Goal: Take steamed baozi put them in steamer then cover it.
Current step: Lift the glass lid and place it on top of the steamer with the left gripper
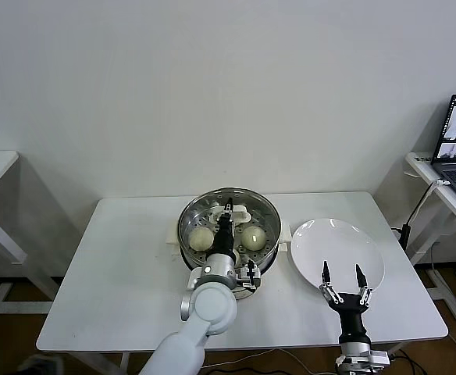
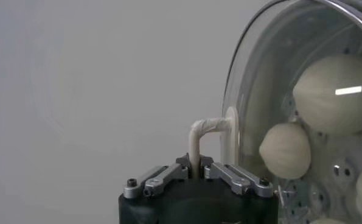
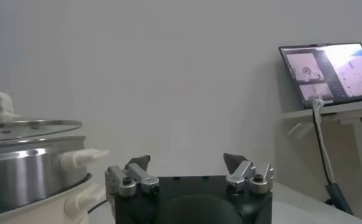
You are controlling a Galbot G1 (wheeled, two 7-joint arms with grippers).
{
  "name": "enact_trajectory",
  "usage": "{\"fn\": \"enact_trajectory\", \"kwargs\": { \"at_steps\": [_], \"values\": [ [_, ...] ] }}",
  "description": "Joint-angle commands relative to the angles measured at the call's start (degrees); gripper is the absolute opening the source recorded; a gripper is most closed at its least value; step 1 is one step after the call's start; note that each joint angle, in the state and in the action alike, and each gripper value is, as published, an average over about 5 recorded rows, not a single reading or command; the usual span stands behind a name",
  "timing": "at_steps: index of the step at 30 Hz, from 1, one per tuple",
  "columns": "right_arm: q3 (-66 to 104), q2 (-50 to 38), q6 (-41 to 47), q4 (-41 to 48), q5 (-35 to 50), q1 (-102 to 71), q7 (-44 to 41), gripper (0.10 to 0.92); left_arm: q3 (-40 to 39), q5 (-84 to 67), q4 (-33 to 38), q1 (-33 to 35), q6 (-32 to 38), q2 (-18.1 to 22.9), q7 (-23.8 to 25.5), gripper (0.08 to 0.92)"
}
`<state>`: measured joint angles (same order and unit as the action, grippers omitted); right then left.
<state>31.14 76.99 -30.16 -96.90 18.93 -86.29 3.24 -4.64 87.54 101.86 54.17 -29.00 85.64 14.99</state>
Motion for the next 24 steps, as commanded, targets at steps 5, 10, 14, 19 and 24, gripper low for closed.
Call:
{"fn": "enact_trajectory", "kwargs": {
  "at_steps": [5, 10, 14, 19, 24],
  "values": [
    [-0.16, 0.05, -0.01, 0.17, -0.27, 0.09, -0.03, 0.823, -0.34, -0.08, -1.23, 0.01, -0.36, 1.37, -1.54, 0.194],
    [-0.15, 0.02, -0.05, 0.1, -0.26, 0.07, -0.09, 0.823, -0.11, 0.25, -1.55, 0.02, -0.12, 1.16, -1.67, 0.194],
    [-0.24, 0.05, -0.12, 0.29, -0.29, 0.17, -0.14, 0.823, 0.12, 0.45, -1.64, 0.14, 0.04, 1.0, -1.81, 0.194],
    [-0.39, 0.1, -0.13, 0.39, -0.33, 0.35, -0.18, 0.823, 0.24, 0.94, -1.82, 0.24, 0.38, 1.04, -1.95, 0.194],
    [-0.4, 0.04, -0.15, 0.52, -0.32, 0.46, -0.21, 0.823, 0.37, 1.27, -2.0, 0.49, 0.64, 1.0, -2.03, 0.194]
  ]
}}
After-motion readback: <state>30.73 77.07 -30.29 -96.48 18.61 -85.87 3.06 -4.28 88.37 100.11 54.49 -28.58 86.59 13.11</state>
